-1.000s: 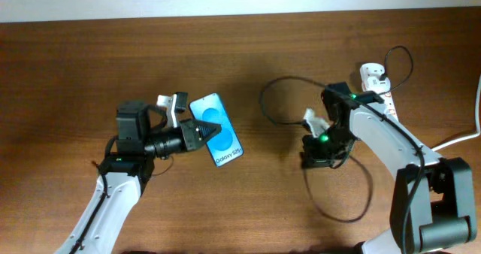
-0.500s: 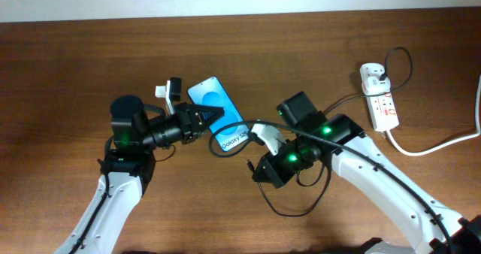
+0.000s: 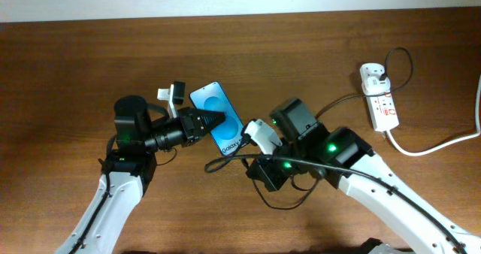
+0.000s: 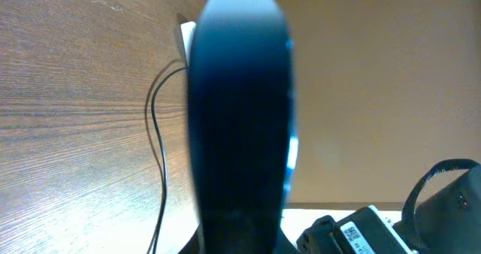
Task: Plug charger to phone and switch on socket
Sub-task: 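Push the USB-C plug into the phone port with the right gripper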
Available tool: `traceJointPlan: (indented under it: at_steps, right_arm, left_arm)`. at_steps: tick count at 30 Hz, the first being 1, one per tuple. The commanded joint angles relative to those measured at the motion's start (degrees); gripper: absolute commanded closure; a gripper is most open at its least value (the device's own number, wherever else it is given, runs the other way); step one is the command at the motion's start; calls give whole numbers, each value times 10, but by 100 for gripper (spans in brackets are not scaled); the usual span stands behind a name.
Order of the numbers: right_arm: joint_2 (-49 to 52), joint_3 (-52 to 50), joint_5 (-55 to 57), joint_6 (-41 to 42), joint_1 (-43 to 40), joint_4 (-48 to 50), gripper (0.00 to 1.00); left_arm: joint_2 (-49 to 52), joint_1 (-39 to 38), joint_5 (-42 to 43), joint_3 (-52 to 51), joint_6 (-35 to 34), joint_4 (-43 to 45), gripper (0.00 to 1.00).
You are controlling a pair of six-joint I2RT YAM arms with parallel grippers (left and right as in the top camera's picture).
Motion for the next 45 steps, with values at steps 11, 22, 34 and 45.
traceJointPlan:
  at_steps: [11, 22, 34, 45]
  right_arm:
    - [27, 12, 28, 14, 4, 23, 96]
    - [49, 12, 10, 38, 4, 19, 96]
    - [49, 12, -12, 38, 4, 0, 96]
    - [49, 12, -35, 38, 3, 21, 96]
  left_arm:
    - [-1, -3, 9, 7, 49, -22, 100]
    - [-1, -2, 8, 7, 48, -21, 100]
    - [-1, -2, 7, 7, 63, -23, 100]
    - [-1, -2, 15, 7, 74, -25, 100]
